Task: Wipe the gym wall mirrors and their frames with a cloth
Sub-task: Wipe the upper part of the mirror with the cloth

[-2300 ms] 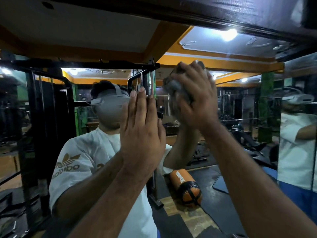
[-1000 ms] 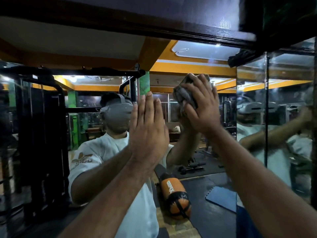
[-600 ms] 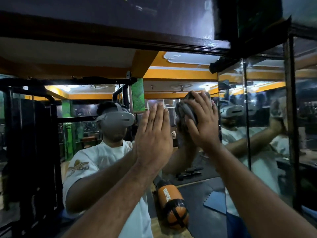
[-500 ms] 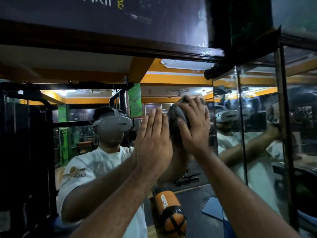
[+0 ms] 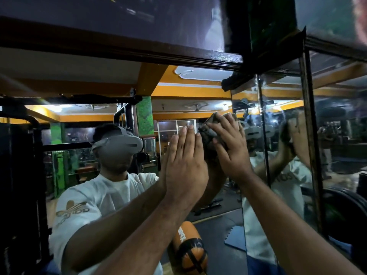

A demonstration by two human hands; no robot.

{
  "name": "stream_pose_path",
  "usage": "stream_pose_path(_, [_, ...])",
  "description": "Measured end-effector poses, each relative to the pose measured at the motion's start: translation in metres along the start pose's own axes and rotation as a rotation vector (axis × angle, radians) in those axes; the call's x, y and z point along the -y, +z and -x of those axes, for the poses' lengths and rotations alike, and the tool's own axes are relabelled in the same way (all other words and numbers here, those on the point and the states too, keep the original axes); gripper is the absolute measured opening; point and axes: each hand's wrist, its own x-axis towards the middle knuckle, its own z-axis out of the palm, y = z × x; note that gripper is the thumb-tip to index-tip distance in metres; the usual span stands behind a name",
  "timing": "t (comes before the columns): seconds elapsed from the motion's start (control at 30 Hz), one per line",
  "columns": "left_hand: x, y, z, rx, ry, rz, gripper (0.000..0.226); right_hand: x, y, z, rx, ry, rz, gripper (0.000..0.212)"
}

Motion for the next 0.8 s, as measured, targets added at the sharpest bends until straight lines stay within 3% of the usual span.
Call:
stream_pose_path(0.07, [-0.003, 0.001, -0.001, -0.007, -0.001, -0.014, 0.063, -0.015, -0.007, -0.004, -0.034, 0.060, 0.034, 0.051])
stream_pose_path(0.17, [-0.009, -0.001, -0.012, -0.030, 0.019, 0.000, 0.064, -0.011, -0.013, -0.036, -0.162, 0.326, -0.042, 0.053])
stream_pose_path(0.2, [-0.011, -0.004, -0.017, -0.036, 0.020, 0.008, 0.064, -0.005, -0.012, -0.045, -0.156, 0.323, -0.054, 0.052])
stream_pose_path(0.33, [-0.007, -0.008, -0.033, -0.017, 0.033, 0.031, 0.060, -0.006, -0.002, -0.040, -0.002, -0.001, 0.034, 0.048])
stream_pose_path(0.4, [-0.005, -0.005, -0.036, -0.014, 0.043, 0.040, 0.062, -0.023, -0.009, -0.037, -0.054, 0.047, 0.053, 0.050])
stream_pose_path(0.53, [-0.010, 0.003, -0.041, -0.040, 0.059, 0.058, 0.063, -0.016, -0.010, -0.073, -0.305, 0.472, -0.071, 0.056])
stream_pose_path(0.67, [-0.018, 0.010, -0.052, -0.077, 0.019, 0.120, 0.064, -0.022, -0.008, -0.076, -0.170, 0.177, -0.019, 0.051])
stream_pose_path(0.73, [-0.022, 0.016, -0.050, -0.080, 0.010, 0.134, 0.065, -0.040, -0.019, -0.059, -0.193, 0.196, -0.061, 0.049])
stream_pose_path(0.8, [-0.026, 0.018, -0.044, -0.084, -0.008, 0.154, 0.066, -0.043, -0.023, -0.049, -0.232, 0.329, -0.166, 0.049])
